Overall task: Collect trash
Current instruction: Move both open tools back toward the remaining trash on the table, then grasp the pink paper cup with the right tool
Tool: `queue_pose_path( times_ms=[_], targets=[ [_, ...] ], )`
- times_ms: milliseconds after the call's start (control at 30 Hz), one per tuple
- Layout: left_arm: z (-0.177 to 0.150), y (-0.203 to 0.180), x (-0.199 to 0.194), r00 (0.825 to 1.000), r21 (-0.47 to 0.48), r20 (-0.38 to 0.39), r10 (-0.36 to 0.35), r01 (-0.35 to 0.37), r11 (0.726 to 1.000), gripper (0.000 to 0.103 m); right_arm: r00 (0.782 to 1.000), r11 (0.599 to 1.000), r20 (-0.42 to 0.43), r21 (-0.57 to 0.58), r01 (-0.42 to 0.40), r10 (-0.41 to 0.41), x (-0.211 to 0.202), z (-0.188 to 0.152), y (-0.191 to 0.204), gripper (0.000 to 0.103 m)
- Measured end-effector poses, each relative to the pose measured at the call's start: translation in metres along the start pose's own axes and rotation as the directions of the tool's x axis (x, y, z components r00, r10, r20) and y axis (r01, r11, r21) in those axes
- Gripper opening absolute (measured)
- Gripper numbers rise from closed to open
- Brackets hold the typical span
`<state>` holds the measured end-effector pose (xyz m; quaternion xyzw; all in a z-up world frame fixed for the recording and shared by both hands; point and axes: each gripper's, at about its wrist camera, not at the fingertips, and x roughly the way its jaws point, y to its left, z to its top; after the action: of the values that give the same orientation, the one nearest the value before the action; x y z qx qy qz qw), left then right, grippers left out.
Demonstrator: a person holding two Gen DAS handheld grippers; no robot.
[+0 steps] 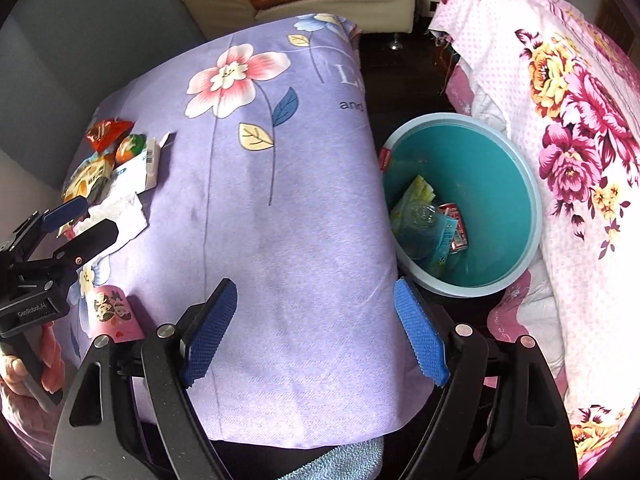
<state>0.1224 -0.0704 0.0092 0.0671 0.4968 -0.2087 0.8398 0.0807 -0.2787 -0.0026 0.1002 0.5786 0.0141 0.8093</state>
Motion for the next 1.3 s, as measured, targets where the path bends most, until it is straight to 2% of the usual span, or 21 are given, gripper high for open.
queue_pose_path(
  times_ms=[300, 433, 733, 967, 1300],
  targets=[
    [-0.038, 0.055, -0.025, 0.999, -0.054, 0.019, 0.042, -0.041, 0.998, 0.095, 0.998, 0.993, -0.047, -0.116, -0.037, 0.032, 0.007, -0.008, 0.064, 0.077],
    [-0.053, 0.080, -0.033, 0.998, -0.089, 0.025, 0.052, -0.049, 0.995, 0.096, 0.994, 0.981, -0.085, -0.175, -0.082, 0.068, 0.014, -0.012, 0.101, 0.077],
    [-0.084, 0.131, -0.037, 0.997, -0.183, 0.015, 0.075, -0.071, 0.981, 0.096, 0.969, 0.940, -0.193, -0.274, -0.206, 0.156, 0.041, -0.021, 0.171, 0.077],
    [-0.098, 0.152, -0.033, 0.997, -0.228, -0.002, 0.074, -0.072, 0.971, 0.096, 0.954, 0.926, -0.255, -0.297, -0.232, 0.158, 0.062, -0.030, 0.188, 0.077],
    [-0.097, 0.146, -0.021, 0.997, -0.217, -0.020, 0.069, -0.071, 0.973, 0.096, 0.944, 0.927, -0.282, -0.281, -0.249, 0.168, 0.070, -0.039, 0.185, 0.077]
  ],
)
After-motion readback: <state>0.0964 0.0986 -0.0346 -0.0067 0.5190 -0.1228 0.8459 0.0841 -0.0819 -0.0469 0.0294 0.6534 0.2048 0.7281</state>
